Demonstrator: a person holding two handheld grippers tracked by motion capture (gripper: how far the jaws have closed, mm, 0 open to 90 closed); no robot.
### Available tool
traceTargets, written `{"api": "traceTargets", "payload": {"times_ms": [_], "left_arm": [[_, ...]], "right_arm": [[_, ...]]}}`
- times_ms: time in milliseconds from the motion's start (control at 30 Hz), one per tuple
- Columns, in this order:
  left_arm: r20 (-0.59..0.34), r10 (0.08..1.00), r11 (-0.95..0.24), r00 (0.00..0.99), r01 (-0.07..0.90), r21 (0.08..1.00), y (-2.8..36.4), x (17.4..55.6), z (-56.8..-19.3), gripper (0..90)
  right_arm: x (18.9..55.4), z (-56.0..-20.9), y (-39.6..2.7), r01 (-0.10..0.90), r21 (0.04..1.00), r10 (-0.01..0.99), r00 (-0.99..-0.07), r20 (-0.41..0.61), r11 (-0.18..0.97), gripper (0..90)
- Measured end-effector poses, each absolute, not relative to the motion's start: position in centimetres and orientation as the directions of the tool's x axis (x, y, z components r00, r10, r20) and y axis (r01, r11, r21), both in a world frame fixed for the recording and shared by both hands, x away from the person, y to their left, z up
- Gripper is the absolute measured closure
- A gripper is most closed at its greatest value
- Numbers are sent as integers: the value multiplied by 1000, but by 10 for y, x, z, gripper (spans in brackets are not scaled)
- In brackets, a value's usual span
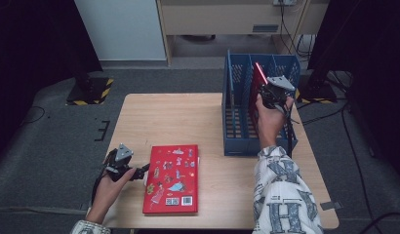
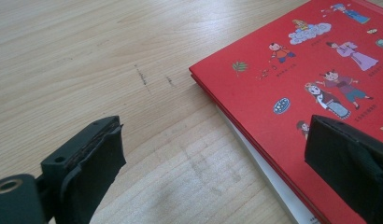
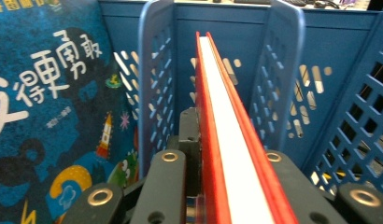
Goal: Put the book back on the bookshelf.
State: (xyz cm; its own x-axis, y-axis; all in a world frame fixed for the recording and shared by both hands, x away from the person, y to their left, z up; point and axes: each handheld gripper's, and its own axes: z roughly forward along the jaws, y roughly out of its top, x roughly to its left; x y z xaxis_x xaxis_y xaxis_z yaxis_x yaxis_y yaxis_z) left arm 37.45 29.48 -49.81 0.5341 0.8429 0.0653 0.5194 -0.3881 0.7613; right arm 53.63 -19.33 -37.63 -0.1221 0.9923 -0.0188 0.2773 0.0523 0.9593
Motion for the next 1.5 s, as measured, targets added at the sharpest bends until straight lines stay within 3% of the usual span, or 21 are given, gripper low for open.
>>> {"api": "traceTargets", "payload": {"times_ms": [600, 767, 967, 1500], "left_arm": [[82, 836, -407, 543, 514, 755, 291, 374, -498, 40], [82, 838, -406, 540, 514, 756, 291, 374, -498, 40], [87, 839, -408, 538, 514, 754, 292, 374, -498, 40], [100, 837, -418, 538, 511, 752, 291, 373, -498, 40]], "right_arm": [[529, -385, -176, 260, 962, 990, -128, -53, 85, 765], [529, -386, -176, 264, 961, 989, -137, -47, 82, 717], [525, -386, -175, 264, 961, 987, -157, -42, 83, 587], [510, -385, -180, 257, 963, 984, -175, -40, 85, 427]]}}
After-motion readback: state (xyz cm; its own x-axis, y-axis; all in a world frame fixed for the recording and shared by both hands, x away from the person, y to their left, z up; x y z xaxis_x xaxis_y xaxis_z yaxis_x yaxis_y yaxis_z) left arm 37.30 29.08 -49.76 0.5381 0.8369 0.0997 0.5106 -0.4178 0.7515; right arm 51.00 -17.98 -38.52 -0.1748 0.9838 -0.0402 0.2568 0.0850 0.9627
